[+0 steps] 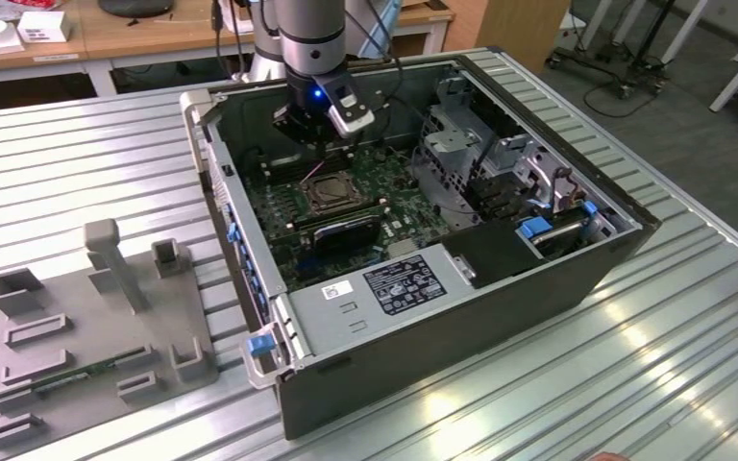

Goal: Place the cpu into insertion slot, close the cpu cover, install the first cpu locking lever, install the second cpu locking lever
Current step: 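Install the first cpu locking lever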

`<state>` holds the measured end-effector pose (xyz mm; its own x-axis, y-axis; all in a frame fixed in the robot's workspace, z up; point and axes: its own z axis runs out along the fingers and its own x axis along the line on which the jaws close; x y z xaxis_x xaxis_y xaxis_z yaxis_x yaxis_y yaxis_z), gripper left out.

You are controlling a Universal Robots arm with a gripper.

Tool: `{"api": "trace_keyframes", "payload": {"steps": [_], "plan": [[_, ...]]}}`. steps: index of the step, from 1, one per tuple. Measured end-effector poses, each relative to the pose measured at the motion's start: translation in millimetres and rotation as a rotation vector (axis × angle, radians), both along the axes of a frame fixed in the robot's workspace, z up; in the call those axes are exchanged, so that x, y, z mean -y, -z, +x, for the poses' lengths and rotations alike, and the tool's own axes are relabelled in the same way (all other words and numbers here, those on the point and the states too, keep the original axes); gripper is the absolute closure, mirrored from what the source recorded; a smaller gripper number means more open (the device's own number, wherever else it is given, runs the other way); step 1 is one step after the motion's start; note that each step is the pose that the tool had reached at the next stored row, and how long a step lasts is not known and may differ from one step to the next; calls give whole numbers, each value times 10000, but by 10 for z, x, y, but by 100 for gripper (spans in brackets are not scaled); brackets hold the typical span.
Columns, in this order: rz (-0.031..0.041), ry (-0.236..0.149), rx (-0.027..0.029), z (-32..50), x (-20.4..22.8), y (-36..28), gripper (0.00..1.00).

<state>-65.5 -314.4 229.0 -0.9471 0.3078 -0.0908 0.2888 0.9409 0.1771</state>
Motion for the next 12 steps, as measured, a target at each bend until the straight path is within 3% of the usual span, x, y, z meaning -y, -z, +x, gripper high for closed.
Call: {"api": "trace_keyframes", "payload": {"steps": [1,4,12], "plan": [[16,0,3,0,0,1,89],[157,0,47,-1,0,7,89],[169,-1,55,-7,0,71,89]]}}
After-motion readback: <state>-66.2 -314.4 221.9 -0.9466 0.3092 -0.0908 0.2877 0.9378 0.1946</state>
